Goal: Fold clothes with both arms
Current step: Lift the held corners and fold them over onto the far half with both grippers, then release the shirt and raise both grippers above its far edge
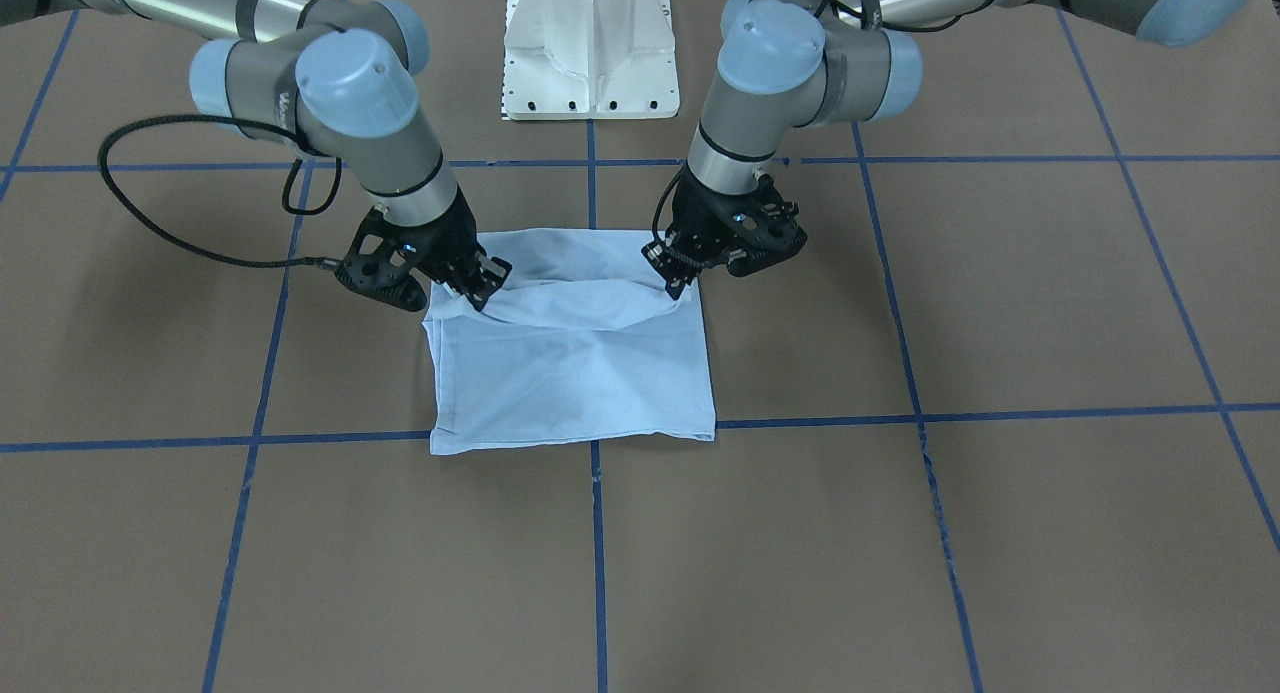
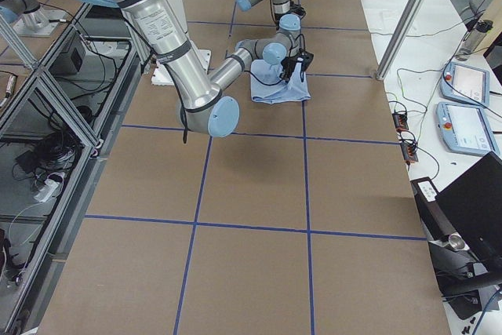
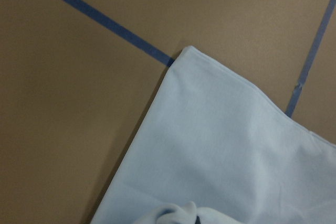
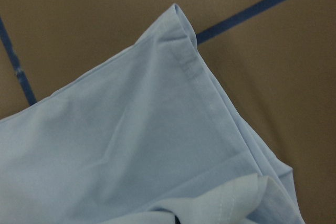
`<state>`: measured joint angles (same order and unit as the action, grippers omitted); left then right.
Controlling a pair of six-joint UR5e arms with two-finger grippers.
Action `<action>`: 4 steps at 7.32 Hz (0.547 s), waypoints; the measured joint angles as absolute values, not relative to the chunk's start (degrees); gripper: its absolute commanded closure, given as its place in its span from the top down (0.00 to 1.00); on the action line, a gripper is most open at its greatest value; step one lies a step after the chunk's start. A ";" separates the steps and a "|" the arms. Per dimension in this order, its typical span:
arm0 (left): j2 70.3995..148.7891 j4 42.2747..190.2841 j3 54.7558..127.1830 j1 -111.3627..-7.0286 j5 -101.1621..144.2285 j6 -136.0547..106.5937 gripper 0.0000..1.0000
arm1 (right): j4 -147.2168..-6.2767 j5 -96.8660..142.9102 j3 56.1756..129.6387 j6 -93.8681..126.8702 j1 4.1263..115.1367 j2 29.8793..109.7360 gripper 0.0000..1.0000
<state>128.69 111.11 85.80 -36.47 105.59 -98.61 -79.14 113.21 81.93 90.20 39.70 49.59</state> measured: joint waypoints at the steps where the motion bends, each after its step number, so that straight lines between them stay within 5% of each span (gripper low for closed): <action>1: 130.33 113.88 81.23 -38.83 105.49 -96.18 1.00 | -75.93 114.15 75.57 87.68 42.40 47.22 1.00; 4: 132.52 115.92 76.90 -41.72 105.77 -92.72 1.00 | -73.26 120.86 70.89 81.89 48.46 44.73 1.00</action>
